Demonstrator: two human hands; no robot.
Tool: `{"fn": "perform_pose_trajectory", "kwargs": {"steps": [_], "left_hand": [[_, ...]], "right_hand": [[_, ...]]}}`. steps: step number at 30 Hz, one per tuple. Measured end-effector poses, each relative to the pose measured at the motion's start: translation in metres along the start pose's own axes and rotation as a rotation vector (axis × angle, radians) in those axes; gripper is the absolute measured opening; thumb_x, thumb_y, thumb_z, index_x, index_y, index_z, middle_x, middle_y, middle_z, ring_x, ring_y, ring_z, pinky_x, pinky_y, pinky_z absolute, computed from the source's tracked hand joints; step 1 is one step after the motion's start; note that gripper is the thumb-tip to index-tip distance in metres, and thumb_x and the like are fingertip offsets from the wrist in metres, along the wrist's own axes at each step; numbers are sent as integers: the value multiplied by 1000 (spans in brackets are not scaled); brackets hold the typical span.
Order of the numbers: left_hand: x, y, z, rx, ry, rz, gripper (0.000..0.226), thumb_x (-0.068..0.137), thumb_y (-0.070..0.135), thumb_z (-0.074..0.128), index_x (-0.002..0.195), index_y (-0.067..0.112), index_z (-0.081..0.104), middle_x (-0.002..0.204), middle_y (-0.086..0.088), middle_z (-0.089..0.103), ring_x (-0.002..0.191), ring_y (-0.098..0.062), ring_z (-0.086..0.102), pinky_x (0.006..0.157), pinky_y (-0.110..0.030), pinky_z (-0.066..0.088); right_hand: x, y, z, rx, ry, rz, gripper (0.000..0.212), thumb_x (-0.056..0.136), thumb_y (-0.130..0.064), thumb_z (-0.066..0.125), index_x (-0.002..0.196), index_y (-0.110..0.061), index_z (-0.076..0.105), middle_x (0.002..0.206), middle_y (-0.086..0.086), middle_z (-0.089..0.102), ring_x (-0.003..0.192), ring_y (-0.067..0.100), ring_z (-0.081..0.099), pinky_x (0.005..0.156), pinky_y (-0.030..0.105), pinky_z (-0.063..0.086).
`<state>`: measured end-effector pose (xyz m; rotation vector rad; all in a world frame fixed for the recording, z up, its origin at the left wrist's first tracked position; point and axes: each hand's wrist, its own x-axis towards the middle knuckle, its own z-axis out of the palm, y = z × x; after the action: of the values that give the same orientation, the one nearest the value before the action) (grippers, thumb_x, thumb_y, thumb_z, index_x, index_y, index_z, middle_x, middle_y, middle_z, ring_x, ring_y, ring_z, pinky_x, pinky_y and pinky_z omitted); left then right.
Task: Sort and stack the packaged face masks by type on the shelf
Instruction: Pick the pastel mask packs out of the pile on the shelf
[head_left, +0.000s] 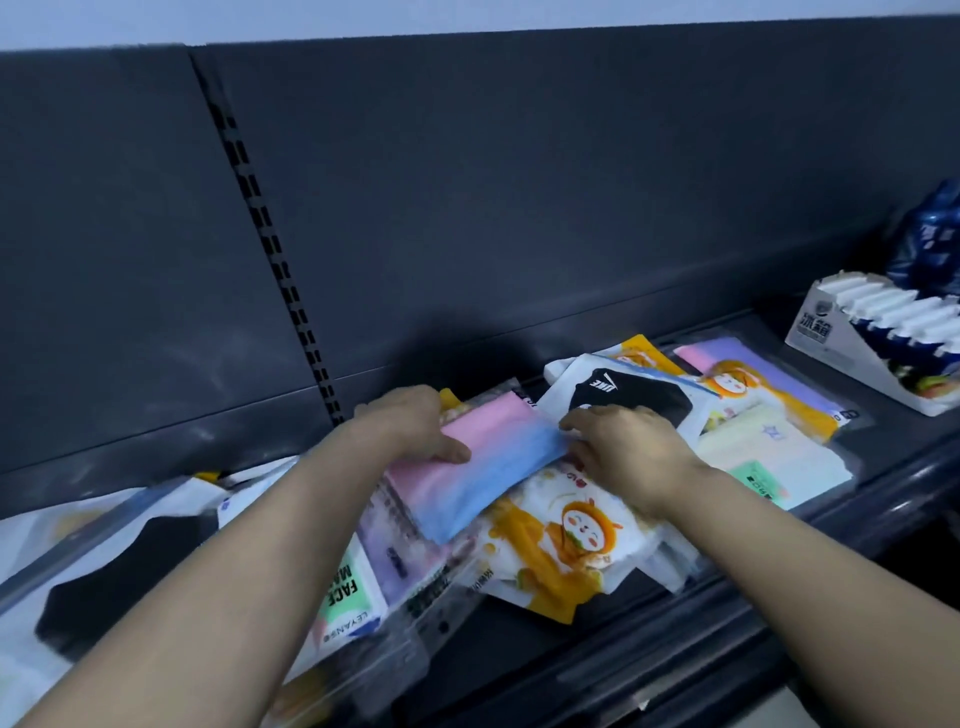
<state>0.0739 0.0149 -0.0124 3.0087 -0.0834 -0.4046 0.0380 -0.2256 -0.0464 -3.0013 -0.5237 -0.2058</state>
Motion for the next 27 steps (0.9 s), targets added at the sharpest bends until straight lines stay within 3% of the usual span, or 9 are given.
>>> {"fn": "perform_pose_trajectory", "kwargs": {"steps": [3,6,10,15,19,23,25,27], "left_hand": [[-1,6,-16,-159,0,39,35,77,43,75,78,15,54,81,-2,58,74,-19,53,62,-28,39],[-5,28,-27,-441,2,97,30,83,29,72,77,13,48,71,-2,50,63,-17,43,54,-27,32],[5,77,-27,-655,141,78,18,86,22,68,91,9,57,78,-5,52,70,-20,48,61,-28,36],[23,148,-4,-968,219,-31,14,89,13,60,99,4,61,90,-14,63,78,-24,57,70,-36,48],[35,203,12,-1049,259,-49,6,90,10,57,85,12,57,88,-13,64,75,-25,59,64,-31,45],[53,241,25,-1074,316,-91,11,85,10,57,76,15,54,79,-10,59,70,-25,55,62,-35,45],[62,257,29,-1102,335,-123,8,82,12,59,77,16,54,78,-11,60,69,-26,58,64,-45,53],[69,267,30,-1084,365,-154,8,81,13,61,78,17,54,77,-12,60,66,-26,56,62,-42,50]], "right_hand": [[3,13,-4,7,55,45,27,90,-26,47,115,-27,57,114,0,66,106,24,60,78,33,41],[5,38,-9,-12,122,97,17,85,-21,49,99,-25,57,103,0,68,96,27,62,67,31,40],[-5,87,-19,-14,156,230,33,86,-17,47,117,-25,53,108,6,68,98,31,63,73,34,45],[-19,161,-28,-21,55,347,38,85,-17,48,122,-23,52,118,9,63,109,31,59,83,35,44],[-28,221,-31,-3,-6,395,44,82,-16,57,125,-19,51,121,11,60,112,30,57,78,34,44],[-24,273,-21,34,-29,418,23,89,-7,47,112,-7,53,108,19,63,100,33,61,64,32,36],[-21,288,-15,37,-62,417,22,94,-14,47,115,-6,50,114,18,61,105,31,60,69,30,36],[-15,296,-7,91,-124,400,30,96,-26,47,116,-4,46,120,19,57,112,31,56,78,32,41]]}}
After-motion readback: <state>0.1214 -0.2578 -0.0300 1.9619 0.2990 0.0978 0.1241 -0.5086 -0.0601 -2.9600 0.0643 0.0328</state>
